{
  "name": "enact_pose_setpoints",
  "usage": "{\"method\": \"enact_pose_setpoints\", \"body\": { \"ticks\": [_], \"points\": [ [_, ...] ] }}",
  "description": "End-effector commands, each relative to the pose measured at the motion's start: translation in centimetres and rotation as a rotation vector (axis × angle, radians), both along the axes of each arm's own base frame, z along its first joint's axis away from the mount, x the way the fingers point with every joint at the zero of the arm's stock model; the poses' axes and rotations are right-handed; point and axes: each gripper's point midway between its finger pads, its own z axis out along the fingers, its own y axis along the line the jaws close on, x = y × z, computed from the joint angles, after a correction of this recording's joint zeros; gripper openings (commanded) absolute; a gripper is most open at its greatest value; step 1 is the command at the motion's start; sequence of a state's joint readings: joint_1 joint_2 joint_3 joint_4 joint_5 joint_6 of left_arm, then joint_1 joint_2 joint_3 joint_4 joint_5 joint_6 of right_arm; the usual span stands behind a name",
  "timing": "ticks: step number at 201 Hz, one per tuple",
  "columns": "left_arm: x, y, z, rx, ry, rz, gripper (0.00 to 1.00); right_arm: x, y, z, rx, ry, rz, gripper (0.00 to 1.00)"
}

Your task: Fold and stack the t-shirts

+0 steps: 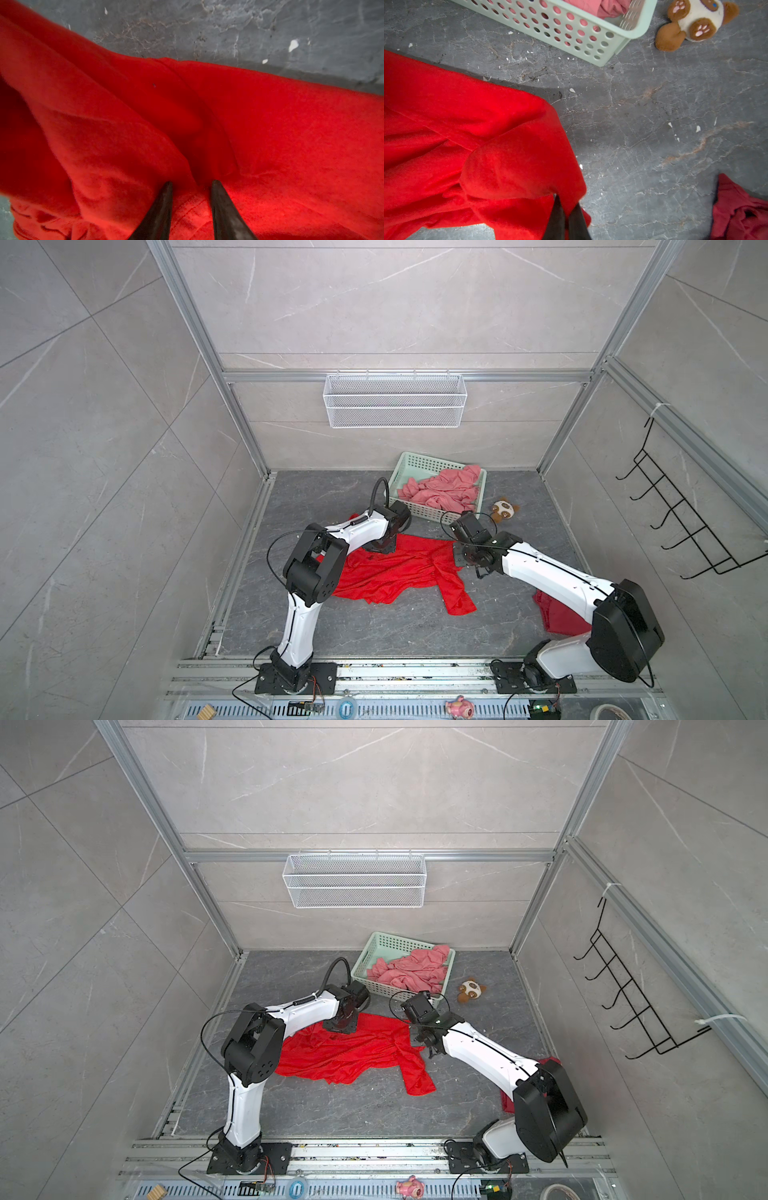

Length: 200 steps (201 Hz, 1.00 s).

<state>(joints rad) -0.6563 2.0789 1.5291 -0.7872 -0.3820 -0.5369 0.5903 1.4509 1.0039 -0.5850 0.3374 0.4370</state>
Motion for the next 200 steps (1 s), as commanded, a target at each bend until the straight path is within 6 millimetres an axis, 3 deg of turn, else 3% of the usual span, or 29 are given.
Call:
{"method": "enact_pose_setpoints", "body": {
  "ticks": [1,36,78,112,152,200],
  "points": [
    [0.0,-0.4,-0.4,-0.033,0.013,0.029,0.39,0.1,-0.1,0.2,-0.003,-0.015,-0.013,0.0],
    [-0.4,-0.8,-1.5,-0.057,0.042,0.041,0.38,0.1,-0.1,0.1,-0.001,-0.015,-0.012,0.0],
    [-0.9,0.2,-1.9,-0.018,0.041,0.056,0.19,0.0,-0.2,0.1,-0.003,-0.014,-0.013,0.0],
    [-0.7,0.5,-0.1,-0.027,-0.002,0.053,0.04,0.2,-0.2,0.1,-0.005,-0.016,-0.012,0.0],
    [-0.8,0.2,2.3,-0.075,-0.035,0.022,0.1,0.2,-0.1,0.0,-0.009,-0.01,-0.008,0.0],
    [-1.4,-1.2,2.2,-0.263,0.0,0.016,0.16,0.3,0.0,-0.3,-0.012,-0.003,-0.007,0.0]
  ]
}}
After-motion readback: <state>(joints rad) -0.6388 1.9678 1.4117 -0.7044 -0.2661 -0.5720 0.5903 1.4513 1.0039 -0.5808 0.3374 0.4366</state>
